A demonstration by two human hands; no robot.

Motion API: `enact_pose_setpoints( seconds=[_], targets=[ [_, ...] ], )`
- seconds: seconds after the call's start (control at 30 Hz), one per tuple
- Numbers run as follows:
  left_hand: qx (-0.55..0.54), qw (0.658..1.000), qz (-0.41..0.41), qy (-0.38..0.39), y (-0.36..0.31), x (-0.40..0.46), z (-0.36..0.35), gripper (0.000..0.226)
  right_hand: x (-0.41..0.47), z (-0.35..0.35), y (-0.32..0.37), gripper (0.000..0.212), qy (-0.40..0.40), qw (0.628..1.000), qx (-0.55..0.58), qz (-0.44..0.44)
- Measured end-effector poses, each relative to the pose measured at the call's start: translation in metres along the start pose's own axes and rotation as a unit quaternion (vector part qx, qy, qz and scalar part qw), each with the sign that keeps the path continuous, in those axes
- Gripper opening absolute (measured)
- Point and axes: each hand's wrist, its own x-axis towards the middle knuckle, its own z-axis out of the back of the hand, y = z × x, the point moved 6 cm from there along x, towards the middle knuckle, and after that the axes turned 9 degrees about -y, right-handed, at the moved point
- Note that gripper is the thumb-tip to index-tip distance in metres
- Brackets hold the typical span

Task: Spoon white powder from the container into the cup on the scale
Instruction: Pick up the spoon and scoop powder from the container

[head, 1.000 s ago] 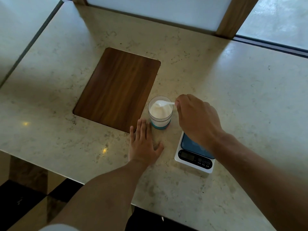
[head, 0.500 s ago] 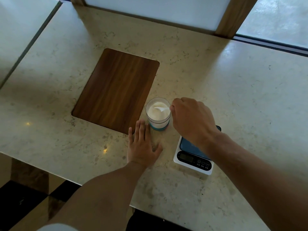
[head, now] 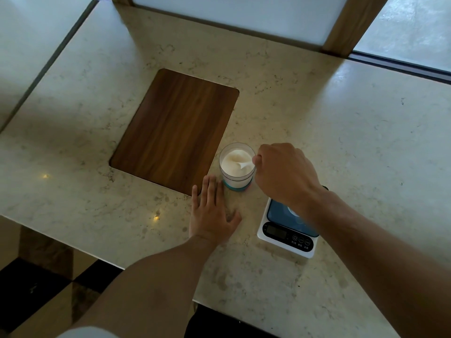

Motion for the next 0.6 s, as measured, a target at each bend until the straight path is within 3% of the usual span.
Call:
enact_pose_setpoints(
  seconds=[0.6],
  targets=[
    [0.003, 1.0, 0.001, 0.007, -0.001, 0.001, 0.0, 0.097, -0.002, -0.006, -0.014, 0.029, 0.034, 0.991, 0.09, -0.092]
  ],
)
